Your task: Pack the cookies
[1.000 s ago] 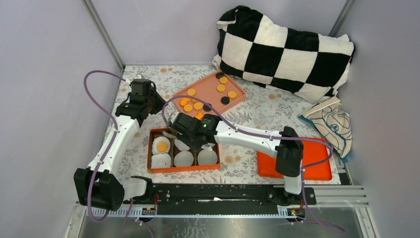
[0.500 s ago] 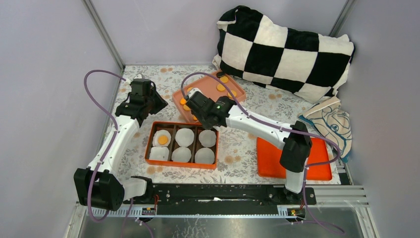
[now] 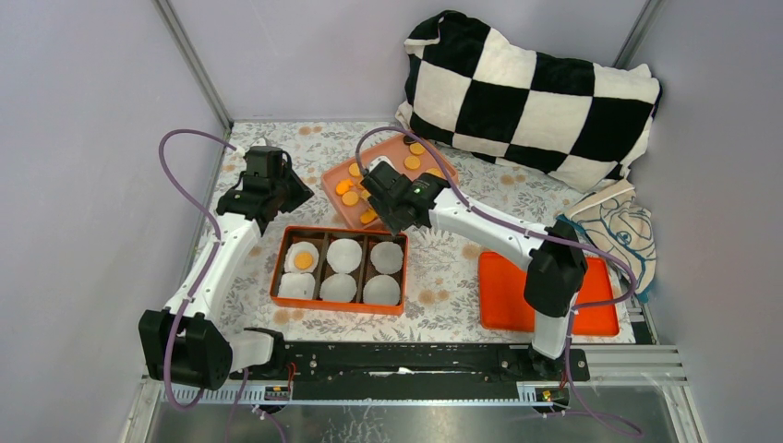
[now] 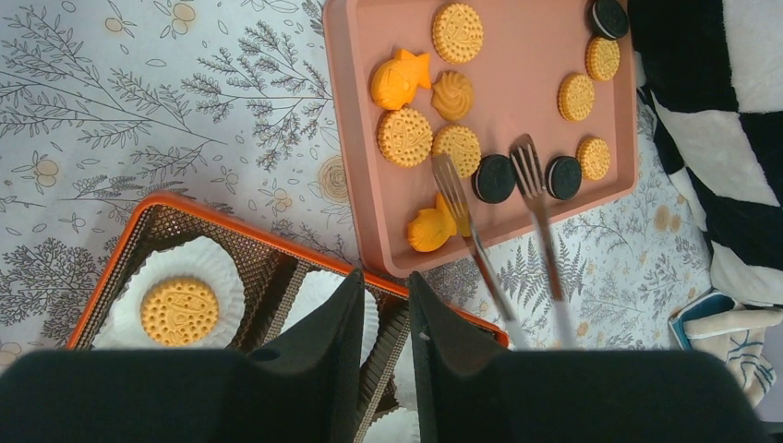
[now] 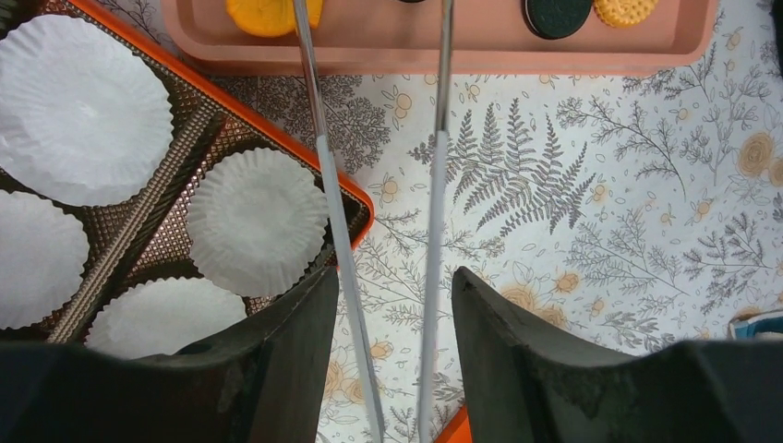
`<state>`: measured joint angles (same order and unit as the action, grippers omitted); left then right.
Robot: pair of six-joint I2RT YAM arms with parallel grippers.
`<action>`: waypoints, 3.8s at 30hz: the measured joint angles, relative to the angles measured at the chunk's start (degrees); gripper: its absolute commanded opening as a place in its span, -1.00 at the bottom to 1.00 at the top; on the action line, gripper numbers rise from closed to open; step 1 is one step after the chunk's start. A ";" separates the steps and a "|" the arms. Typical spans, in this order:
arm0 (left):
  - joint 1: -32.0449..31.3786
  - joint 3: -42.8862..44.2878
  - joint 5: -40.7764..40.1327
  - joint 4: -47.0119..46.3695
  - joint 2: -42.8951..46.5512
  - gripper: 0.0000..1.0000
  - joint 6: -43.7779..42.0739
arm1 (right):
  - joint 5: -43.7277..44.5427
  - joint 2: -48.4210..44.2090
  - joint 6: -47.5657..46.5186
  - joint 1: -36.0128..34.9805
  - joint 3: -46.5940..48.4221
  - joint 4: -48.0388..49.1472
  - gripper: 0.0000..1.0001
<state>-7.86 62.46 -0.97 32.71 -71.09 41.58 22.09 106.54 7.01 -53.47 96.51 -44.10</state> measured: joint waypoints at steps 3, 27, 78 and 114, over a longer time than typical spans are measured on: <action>0.00 0.00 0.37 -0.11 -0.02 -0.42 -0.02 | -0.07 0.00 0.11 0.42 -0.83 0.90 0.10; 0.00 -0.55 5.25 -1.60 -2.40 -0.44 0.04 | -0.07 0.70 1.40 14.34 -16.13 10.99 0.75; 0.02 -2.56 11.56 -5.27 -2.01 -0.44 1.33 | -20.20 -4.90 3.72 24.65 -1.75 -2.29 -0.06; 0.02 -2.56 11.67 -5.66 -0.90 -0.44 0.90 | -20.11 1.53 1.75 11.85 -4.68 -1.40 0.01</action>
<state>-7.84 59.90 10.70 27.05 -71.99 42.48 1.98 108.07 8.75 -41.63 91.83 -45.50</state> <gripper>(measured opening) 0.277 0.516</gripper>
